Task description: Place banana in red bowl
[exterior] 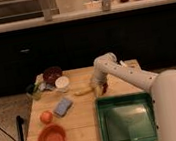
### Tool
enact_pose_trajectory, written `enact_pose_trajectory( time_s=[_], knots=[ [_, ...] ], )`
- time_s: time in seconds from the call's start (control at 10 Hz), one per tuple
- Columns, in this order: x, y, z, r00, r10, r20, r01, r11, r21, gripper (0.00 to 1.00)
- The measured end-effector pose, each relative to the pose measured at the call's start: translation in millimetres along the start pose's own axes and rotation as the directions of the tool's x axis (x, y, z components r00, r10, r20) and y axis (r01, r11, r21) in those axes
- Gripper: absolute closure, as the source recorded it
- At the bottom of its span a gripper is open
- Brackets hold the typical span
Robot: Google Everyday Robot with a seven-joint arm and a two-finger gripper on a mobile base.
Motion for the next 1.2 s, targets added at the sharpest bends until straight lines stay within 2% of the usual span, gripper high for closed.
enact_pose_trajectory(
  time_s=[0.1, 0.2, 0.3, 0.4, 0.8, 1.1, 1.2],
  knots=[
    [0.3, 0.3, -0.2, 1.000, 0.001, 0.000, -0.001, 1.000, -0.001, 0.40],
    [0.3, 0.4, -0.7, 1.000, 0.000, -0.001, 0.000, 1.000, -0.001, 0.35],
    [0.7, 0.4, -1.8, 1.000, 0.001, -0.001, -0.001, 1.000, -0.001, 0.25],
    [1.1, 0.4, -2.5, 1.000, 0.001, -0.001, -0.001, 1.000, 0.000, 0.21],
    [0.0, 0.6, -4.2, 1.000, -0.002, -0.004, 0.002, 1.000, -0.006, 0.20],
    [-34.9, -3.0, -5.3, 0.998, -0.064, -0.018, 0.062, 0.995, -0.080, 0.20],
    [-56.8, -5.3, -3.0, 0.996, -0.085, -0.020, 0.082, 0.991, -0.107, 0.20]
  ],
)
